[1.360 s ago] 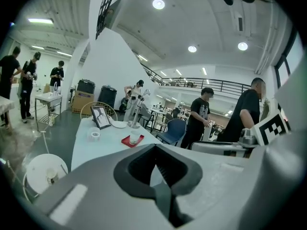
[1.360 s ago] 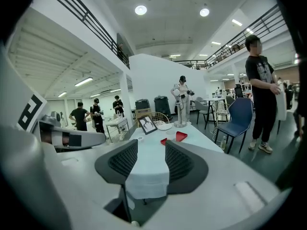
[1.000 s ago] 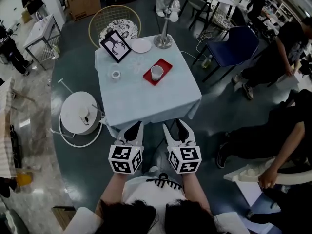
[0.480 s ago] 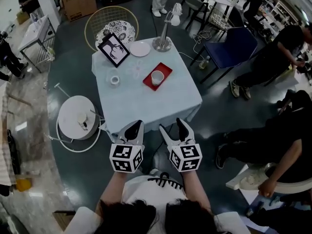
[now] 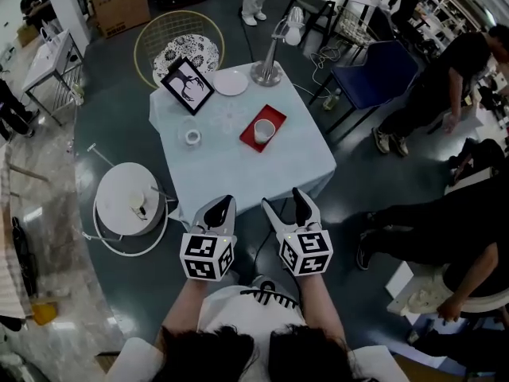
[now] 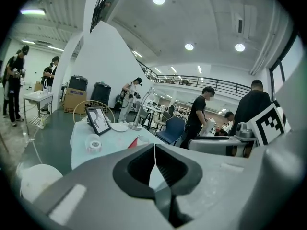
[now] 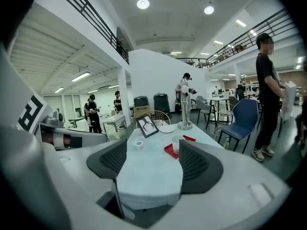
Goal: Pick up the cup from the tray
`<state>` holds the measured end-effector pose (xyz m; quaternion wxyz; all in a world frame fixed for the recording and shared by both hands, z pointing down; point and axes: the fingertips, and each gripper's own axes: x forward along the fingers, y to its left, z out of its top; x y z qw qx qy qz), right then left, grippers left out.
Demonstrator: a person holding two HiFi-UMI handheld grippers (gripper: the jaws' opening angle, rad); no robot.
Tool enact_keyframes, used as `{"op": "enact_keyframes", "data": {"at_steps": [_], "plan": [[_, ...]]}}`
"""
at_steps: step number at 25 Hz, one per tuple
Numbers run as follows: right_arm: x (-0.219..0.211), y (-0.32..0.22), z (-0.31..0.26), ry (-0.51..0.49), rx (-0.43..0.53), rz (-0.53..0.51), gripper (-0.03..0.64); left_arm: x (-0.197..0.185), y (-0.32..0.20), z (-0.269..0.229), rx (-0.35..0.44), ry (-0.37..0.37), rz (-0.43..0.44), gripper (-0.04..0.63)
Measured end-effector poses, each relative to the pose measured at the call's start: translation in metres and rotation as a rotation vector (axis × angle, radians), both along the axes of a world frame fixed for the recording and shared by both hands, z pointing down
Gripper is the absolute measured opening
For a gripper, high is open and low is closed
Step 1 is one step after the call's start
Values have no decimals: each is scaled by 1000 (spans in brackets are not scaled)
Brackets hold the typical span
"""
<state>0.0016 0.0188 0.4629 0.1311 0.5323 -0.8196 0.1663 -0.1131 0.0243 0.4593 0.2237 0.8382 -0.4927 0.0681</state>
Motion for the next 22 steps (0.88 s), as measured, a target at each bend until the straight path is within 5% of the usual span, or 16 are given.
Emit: {"op": "enact_keyframes", "data": {"at_steps": [22], "plan": [[-45, -14, -2, 35, -2, 72, 379, -44, -25, 5, -17, 18, 99, 0]]}}
